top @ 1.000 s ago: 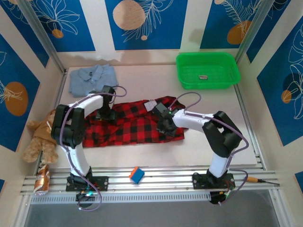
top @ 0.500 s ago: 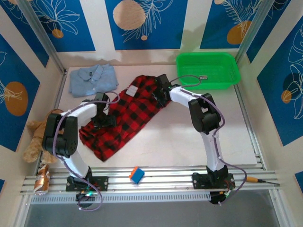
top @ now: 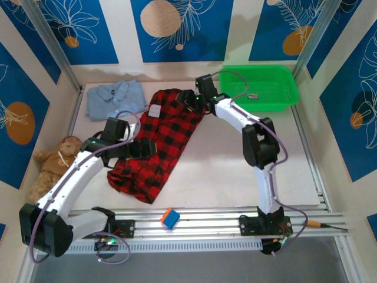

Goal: Fold and stack the long sleeve shirts

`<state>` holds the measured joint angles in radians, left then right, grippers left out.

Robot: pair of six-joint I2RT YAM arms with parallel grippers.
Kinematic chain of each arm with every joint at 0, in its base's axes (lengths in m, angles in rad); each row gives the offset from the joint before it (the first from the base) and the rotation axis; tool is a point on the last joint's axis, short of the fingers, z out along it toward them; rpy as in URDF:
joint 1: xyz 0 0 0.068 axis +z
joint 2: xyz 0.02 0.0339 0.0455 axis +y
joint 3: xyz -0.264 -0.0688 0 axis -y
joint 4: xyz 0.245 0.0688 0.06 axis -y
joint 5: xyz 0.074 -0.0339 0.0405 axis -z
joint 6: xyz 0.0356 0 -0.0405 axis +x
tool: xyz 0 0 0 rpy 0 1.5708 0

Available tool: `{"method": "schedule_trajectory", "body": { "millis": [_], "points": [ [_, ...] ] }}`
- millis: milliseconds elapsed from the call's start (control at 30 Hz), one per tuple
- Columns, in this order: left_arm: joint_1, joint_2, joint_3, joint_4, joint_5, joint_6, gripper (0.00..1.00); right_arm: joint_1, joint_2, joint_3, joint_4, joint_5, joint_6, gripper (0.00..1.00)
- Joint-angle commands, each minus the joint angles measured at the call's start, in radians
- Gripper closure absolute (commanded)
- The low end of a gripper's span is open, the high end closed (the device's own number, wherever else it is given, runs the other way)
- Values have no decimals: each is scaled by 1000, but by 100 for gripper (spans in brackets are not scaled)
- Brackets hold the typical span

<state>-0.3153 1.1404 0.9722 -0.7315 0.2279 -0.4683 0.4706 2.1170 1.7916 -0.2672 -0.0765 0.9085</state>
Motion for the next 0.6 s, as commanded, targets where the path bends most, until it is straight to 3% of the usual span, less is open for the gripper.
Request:
{"method": "schedule_trajectory", "body": {
  "millis": [0, 100, 267, 400, 567],
  "points": [
    [72, 73, 47, -111, -164, 35, 6, 81, -163, -100, -174, 0, -64, 40],
    [108, 146, 50, -65, -292, 73, 11, 177, -215, -258, -122, -2, -3, 43],
    [137, 262, 4, 19, -312, 91, 23, 335, -183, -384, -54, 13, 104, 53],
    [137, 297, -75, 62, -285, 72, 33, 398, -97, -390, -30, 10, 155, 60],
    [131, 297, -180, 134, -196, 40, 36, 388, -27, -340, -168, 142, 170, 62]
  ]
}}
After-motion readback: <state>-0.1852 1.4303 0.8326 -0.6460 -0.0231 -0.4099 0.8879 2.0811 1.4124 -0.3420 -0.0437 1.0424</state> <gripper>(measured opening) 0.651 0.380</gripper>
